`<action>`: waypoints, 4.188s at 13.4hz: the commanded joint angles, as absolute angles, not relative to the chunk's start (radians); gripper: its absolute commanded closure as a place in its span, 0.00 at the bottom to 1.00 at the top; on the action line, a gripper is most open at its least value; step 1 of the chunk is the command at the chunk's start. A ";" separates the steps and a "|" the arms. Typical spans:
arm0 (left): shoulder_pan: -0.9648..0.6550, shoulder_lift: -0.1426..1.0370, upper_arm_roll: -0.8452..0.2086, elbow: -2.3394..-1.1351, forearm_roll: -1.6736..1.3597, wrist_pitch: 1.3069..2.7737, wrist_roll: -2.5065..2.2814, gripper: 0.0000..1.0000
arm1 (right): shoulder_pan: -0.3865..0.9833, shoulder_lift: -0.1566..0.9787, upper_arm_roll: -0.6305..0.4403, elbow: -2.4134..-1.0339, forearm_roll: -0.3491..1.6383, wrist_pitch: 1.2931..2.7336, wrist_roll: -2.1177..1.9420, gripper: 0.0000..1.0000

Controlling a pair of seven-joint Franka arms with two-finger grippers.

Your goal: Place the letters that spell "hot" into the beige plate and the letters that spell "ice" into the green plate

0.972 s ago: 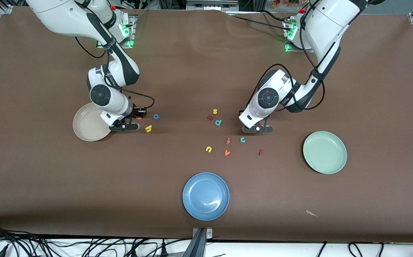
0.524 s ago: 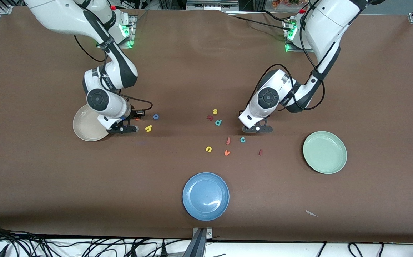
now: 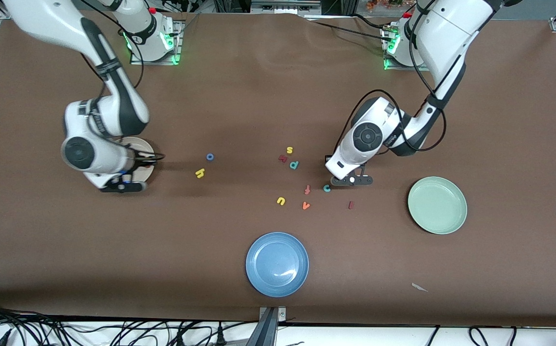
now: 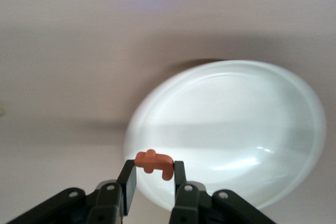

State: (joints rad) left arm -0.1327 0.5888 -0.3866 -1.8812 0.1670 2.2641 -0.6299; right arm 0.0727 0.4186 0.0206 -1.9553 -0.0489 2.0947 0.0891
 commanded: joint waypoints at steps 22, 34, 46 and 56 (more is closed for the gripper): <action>0.288 0.583 -0.367 -1.772 0.391 2.126 -0.311 0.63 | 0.060 0.405 0.199 -1.947 -0.049 2.149 0.561 0.02; 0.043 0.722 -0.376 -1.594 0.362 2.166 -0.238 0.00 | 0.192 0.538 0.206 -2.010 -0.060 2.467 0.779 0.03; -0.081 0.844 -0.371 -1.474 0.166 2.169 -0.106 0.10 | 0.201 0.577 0.190 -2.010 -0.078 2.494 0.801 0.65; -0.103 0.847 -0.367 -1.500 0.284 2.238 -0.244 0.29 | 0.199 0.499 0.164 -1.967 -0.093 2.321 0.779 0.83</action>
